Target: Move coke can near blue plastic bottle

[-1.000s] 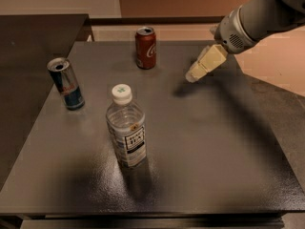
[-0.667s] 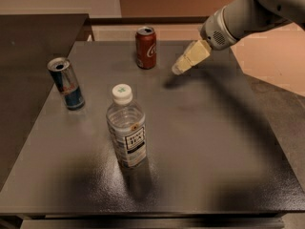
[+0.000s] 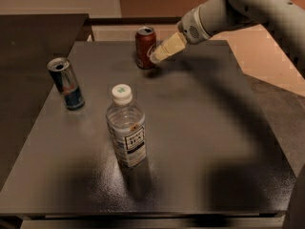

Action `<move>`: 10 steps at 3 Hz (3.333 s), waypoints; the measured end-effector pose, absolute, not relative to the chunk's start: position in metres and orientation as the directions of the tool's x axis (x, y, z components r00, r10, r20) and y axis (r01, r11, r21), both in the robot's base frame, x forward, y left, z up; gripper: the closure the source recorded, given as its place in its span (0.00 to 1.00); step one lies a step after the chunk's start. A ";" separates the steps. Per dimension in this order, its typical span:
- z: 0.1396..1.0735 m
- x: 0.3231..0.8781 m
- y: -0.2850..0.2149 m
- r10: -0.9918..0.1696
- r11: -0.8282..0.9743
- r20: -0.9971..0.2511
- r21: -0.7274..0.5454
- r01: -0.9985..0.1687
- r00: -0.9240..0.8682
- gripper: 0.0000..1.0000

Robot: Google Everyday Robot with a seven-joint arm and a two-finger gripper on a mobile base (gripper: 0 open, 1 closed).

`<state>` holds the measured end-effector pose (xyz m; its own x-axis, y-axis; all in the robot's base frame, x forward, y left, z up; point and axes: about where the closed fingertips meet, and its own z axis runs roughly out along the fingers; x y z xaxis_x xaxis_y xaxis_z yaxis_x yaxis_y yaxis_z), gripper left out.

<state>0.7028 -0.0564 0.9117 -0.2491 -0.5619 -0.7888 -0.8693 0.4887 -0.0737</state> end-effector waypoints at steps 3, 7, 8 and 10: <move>0.907 0.731 -0.003 -0.503 0.458 -0.836 -0.043 -0.888 -0.219 0.00; 0.917 0.724 -0.009 -0.488 0.415 -0.854 -0.048 -0.908 -0.178 0.87; 0.928 0.695 -0.017 -0.483 0.341 -0.868 -0.068 -0.938 -0.112 1.00; 0.937 0.612 -0.035 -0.476 0.195 -0.878 -0.061 -0.979 -0.040 1.00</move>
Offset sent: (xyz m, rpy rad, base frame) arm 0.0368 0.0516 0.0016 0.0984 -0.0237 0.0327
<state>0.6120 -0.0352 0.9372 -0.0399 -0.4764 -0.8783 -0.9788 0.1952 -0.0613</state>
